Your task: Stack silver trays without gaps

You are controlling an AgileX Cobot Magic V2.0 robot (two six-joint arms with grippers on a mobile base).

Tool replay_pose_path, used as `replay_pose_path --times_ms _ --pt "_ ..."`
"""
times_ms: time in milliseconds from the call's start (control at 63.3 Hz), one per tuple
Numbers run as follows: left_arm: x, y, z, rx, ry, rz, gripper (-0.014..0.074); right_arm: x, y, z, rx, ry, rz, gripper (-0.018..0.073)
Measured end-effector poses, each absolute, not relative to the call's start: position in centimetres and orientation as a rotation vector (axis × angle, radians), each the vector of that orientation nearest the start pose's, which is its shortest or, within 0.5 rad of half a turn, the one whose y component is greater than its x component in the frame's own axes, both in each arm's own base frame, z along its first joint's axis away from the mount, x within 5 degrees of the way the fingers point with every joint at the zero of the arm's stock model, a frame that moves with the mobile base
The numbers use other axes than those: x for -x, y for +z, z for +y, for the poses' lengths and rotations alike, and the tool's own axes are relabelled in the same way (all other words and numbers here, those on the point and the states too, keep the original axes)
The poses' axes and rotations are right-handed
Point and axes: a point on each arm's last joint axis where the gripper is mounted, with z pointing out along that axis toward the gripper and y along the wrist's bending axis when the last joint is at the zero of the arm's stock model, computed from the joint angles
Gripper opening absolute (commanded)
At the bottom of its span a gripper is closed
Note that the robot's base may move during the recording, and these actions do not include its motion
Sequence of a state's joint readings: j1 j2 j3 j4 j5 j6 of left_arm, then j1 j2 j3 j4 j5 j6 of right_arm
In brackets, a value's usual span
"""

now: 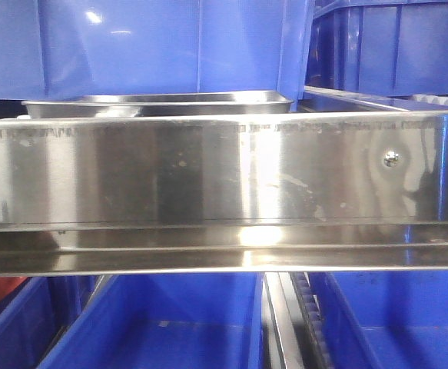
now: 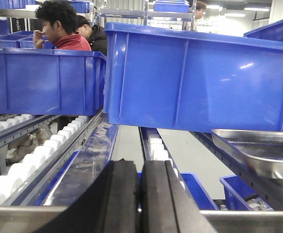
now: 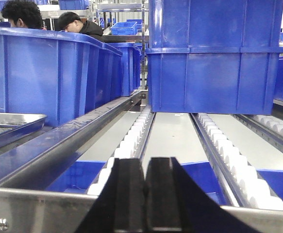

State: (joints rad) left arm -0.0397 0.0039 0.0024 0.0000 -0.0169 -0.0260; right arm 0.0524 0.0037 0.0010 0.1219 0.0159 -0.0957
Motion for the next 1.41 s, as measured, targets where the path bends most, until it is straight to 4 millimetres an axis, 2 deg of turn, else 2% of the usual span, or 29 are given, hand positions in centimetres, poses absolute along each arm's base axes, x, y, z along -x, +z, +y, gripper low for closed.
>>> replay_pose_path --times_ms 237,411,617,743,869,1186,1407 --pt "-5.4 22.9 -0.1 0.036 -0.096 1.304 0.0004 -5.5 22.3 0.2 0.007 0.056 1.379 -0.0078" --pt "-4.8 25.4 -0.1 0.061 -0.131 1.276 0.0004 -5.1 23.9 0.0 -0.042 0.09 1.207 -0.0078" --pt "-3.4 28.6 -0.3 0.043 -0.146 1.394 0.0004 -4.2 27.0 0.2 -0.132 0.261 1.319 -0.0078" --pt "-2.5 30.5 -0.3 0.036 -0.149 1.377 0.0004 -3.4 28.7 0.4 -0.136 0.289 1.385 -0.0078" --pt "-1.5 32.2 -0.4 0.043 -0.178 1.344 0.0004 -2.8 29.5 0.6 -0.154 0.344 1.436 -0.0078" --pt "-0.9 33.1 -0.8 0.111 -0.359 1.314 0.0004 -2.4 30.7 0.8 -0.254 0.542 1.335 -0.0078" --pt "-0.7 33.7 -1.3 0.091 -0.404 1.446 0.0004 -1.4 30.7 1.8 -0.203 0.589 1.542 -0.0078"
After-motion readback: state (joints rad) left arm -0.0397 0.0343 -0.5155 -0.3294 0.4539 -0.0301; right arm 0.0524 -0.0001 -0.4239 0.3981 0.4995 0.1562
